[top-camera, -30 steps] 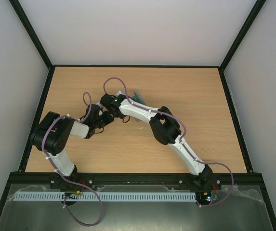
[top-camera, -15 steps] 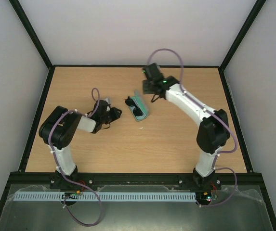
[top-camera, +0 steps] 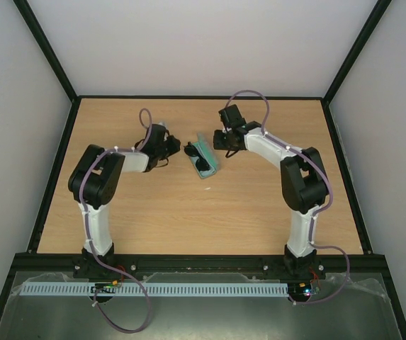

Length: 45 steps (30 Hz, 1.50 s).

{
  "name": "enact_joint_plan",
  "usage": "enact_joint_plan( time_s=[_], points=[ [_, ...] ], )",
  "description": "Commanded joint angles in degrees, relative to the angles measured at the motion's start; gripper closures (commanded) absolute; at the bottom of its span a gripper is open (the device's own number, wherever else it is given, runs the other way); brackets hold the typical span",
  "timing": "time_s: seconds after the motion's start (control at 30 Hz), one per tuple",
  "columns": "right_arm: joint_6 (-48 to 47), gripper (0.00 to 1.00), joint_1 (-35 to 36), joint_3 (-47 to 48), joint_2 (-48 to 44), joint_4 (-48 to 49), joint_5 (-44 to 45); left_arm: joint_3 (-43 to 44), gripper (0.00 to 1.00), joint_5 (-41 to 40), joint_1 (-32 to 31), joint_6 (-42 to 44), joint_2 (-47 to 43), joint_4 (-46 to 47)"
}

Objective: Organize the sunglasses
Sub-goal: Adjust the sunglasses in the sunglasses case.

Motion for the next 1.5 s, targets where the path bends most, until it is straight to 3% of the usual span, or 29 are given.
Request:
enact_joint_plan(
  time_s=[0.0, 0.17, 0.63, 0.93, 1.47],
  points=[
    [1.6, 0.62, -1.6, 0.7, 2.6, 1.1, -2.3, 6.7, 0.81, -3.7, 0.3, 1.8, 4.0, -6.3],
    [1.7, 0.62, -2.2, -0.2, 3.7, 1.9, -3.6, 13.1, 0.85, -5.8, -0.2, 2.8, 7.7, -10.6],
    [2.3, 0.62, -2.3, -2.6, 4.7, 4.4, -7.1, 16.5, 0.87, -9.4, -7.6, 3.0, 9.6, -13.1],
    [2.3, 0.62, -2.3, -3.5, 4.9, 5.2, -8.0, 11.6, 0.87, -12.2, -4.8, 4.1, 5.4, -13.9],
    [3.2, 0.62, -2.3, -3.3, 6.6, 6.1, -10.3, 18.0, 0.89, -3.6, -5.4, 5.2, 5.7, -12.2]
  ],
)
